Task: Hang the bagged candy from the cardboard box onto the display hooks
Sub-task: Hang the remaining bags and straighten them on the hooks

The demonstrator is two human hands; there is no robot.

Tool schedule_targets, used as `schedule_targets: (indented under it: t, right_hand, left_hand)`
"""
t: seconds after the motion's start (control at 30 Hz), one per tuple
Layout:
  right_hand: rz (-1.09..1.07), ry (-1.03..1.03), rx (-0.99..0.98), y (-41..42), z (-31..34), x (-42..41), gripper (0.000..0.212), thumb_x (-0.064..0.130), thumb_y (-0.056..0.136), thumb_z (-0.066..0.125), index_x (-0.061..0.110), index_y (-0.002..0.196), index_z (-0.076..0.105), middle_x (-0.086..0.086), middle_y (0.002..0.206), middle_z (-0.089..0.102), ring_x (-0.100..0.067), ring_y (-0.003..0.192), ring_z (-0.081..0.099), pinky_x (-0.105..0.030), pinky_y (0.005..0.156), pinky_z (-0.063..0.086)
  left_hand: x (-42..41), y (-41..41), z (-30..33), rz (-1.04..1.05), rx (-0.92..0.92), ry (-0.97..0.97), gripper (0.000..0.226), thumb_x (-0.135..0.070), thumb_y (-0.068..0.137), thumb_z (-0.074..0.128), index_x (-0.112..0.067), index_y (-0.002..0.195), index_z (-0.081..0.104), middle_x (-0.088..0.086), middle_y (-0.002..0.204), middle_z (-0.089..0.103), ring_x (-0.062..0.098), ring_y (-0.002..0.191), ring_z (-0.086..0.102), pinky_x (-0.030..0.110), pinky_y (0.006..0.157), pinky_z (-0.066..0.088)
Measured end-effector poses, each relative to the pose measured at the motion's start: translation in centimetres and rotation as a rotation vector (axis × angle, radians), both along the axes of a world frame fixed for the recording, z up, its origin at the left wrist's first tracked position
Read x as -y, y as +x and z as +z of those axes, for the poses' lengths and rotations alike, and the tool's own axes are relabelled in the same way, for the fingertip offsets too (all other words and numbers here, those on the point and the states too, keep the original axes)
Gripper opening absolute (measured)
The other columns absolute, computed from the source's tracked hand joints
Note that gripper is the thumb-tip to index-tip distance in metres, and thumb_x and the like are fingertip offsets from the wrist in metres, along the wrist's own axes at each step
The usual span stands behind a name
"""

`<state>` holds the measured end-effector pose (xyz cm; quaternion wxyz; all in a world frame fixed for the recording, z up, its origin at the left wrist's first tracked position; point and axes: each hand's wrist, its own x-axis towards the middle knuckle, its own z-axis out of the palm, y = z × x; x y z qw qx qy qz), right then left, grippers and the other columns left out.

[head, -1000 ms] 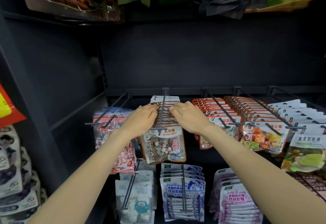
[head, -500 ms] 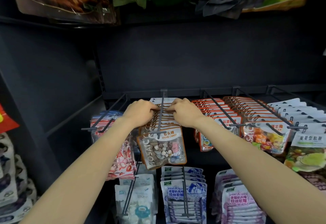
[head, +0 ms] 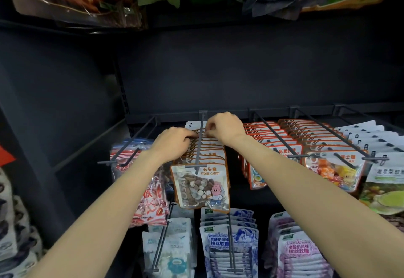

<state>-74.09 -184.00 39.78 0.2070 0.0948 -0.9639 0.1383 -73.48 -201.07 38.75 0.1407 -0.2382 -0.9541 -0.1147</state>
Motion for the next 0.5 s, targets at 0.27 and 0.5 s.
schedule_targets:
  t: [0.27,0.5]
  right_hand:
    - [0.005,0.007,-0.003,-1.8,-0.1,0.5,0.018,0.032,0.09,0.061,0.023,0.099,0.074,-0.002,0.114,0.065,-0.026,0.117,0.048,-0.036,0.098,0.037]
    - [-0.057,-0.165,-0.04,-2.7,-0.3,0.2,0.015,0.027,0.088,0.062,0.022,0.092,0.075,-0.002,0.106,0.068,-0.025,0.108,0.055,-0.04,0.095,0.046]
  left_hand:
    - [-0.1,-0.2,-0.2,-0.011,-0.018,0.008,0.047,-0.01,0.095,0.033,-0.033,0.127,0.059,-0.006,0.134,0.056,0.018,0.119,0.054,0.038,0.092,0.048]
    - [0.1,-0.7,-0.4,0.019,-0.068,0.034,0.042,-0.016,0.097,0.035,-0.03,0.13,0.056,-0.004,0.132,0.058,0.019,0.117,0.056,0.038,0.092,0.049]
